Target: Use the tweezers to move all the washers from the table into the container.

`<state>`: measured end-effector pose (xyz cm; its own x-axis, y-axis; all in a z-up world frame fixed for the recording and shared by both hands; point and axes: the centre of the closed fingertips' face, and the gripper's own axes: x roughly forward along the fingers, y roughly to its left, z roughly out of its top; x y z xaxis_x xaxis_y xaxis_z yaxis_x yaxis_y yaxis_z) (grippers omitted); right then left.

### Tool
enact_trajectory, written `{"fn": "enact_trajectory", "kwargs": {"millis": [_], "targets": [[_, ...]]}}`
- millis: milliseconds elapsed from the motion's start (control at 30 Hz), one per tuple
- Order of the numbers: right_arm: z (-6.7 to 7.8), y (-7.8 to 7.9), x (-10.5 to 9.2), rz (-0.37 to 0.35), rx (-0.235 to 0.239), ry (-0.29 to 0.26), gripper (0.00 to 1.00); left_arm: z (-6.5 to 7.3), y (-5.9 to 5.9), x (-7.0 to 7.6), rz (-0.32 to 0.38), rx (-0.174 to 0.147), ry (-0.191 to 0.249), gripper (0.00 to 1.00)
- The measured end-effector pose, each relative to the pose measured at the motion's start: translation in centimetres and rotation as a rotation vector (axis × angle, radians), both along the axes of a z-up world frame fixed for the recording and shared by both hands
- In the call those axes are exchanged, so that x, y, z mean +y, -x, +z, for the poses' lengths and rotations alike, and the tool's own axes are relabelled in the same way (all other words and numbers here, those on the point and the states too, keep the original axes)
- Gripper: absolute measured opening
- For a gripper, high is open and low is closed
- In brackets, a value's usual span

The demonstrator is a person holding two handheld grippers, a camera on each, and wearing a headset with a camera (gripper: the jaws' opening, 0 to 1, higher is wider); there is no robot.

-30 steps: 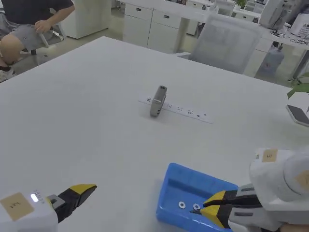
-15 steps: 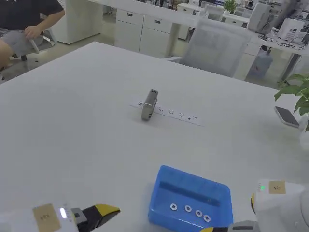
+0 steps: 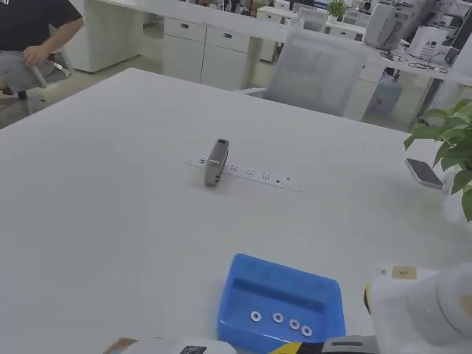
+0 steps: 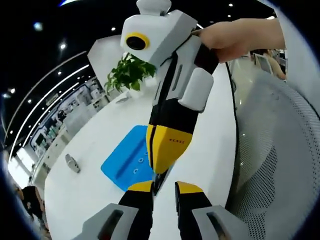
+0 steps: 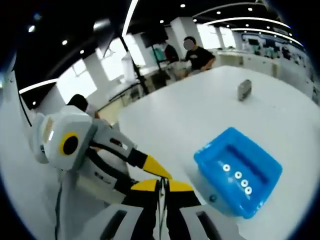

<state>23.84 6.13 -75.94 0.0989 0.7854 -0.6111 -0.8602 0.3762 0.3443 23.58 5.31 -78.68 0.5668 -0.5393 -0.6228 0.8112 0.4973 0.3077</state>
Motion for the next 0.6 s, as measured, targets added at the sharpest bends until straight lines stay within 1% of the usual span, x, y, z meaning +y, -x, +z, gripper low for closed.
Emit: {"fn": "enact_trajectory", "kwargs": {"millis": [67, 100, 133, 167, 233, 267, 300, 333, 367, 400, 433, 467, 500, 533, 567, 600], "targets": [[-0.3, 0.2, 0.0, 0.001, 0.002, 0.002, 0.02, 0.0, -0.2, 0.2, 0.022, 0.003, 0.009, 0.05], [-0.4, 0.4, 0.0, -0.001, 0.010, -0.001, 0.02, 0.0, -0.3, 0.5, 0.042, 0.014, 0.015, 0.02], [-0.5, 0.4, 0.0, -0.010, 0.009, -0.009, 0.02, -0.1, -0.2, 0.5, 0.046, 0.035, 0.028, 0.02], [-0.6, 0.4, 0.0, -0.019, 0.016, -0.012, 0.02, -0.2, -0.2, 0.5, 0.076, 0.061, 0.058, 0.03], [-0.6, 0.3, 0.1, -0.039, 0.026, -0.029, 0.02, -0.2, -0.2, 0.6, 0.095, 0.084, 0.085, 0.02], [-0.6, 0.2, 0.1, -0.048, 0.029, -0.039, 0.02, -0.3, -0.1, 0.6, 0.112, 0.100, 0.106, 0.02], [-0.5, 0.1, 0.2, -0.061, 0.036, -0.051, 0.02, -0.3, 0.1, 0.5, 0.133, 0.138, 0.149, 0.02], [-0.5, 0.1, 0.3, -0.071, 0.041, -0.062, 0.02, -0.4, 0.2, 0.4, 0.146, 0.164, 0.180, 0.01], [-0.2, -0.1, 0.5, -0.086, 0.037, -0.087, 0.02, -0.4, 0.3, 0.3, 0.155, 0.183, 0.209, 0.00], [-0.2, -0.1, 0.5, -0.096, 0.045, -0.098, 0.02, -0.3, 0.4, 0.1, 0.179, 0.222, 0.263, 0.00], [-0.1, -0.3, 0.6, -0.107, 0.042, -0.113, 0.02, -0.3, 0.5, 0.0, 0.192, 0.254, 0.301, 0.00], [0.0, -0.3, 0.7, -0.115, 0.041, -0.131, 0.02, -0.3, 0.6, -0.1, 0.201, 0.276, 0.337, 0.00], [0.1, -0.4, 0.8, -0.128, 0.038, -0.157, 0.02, -0.3, 0.6, 0.0, 0.206, 0.294, 0.358, 0.00], [0.1, -0.4, 0.9, -0.138, 0.040, -0.176, 0.02, -0.3, 0.8, -0.2, 0.211, 0.342, 0.399, 0.00], [0.3, -0.6, 1.1, -0.159, 0.040, -0.214, 0.01, -0.2, 0.9, -0.3, 0.215, 0.361, 0.418, 0.00], [0.4, -0.6, 1.1, -0.174, 0.047, -0.235, 0.01, -0.1, 0.9, -0.4, 0.233, 0.400, 0.473, 0.00]]}}
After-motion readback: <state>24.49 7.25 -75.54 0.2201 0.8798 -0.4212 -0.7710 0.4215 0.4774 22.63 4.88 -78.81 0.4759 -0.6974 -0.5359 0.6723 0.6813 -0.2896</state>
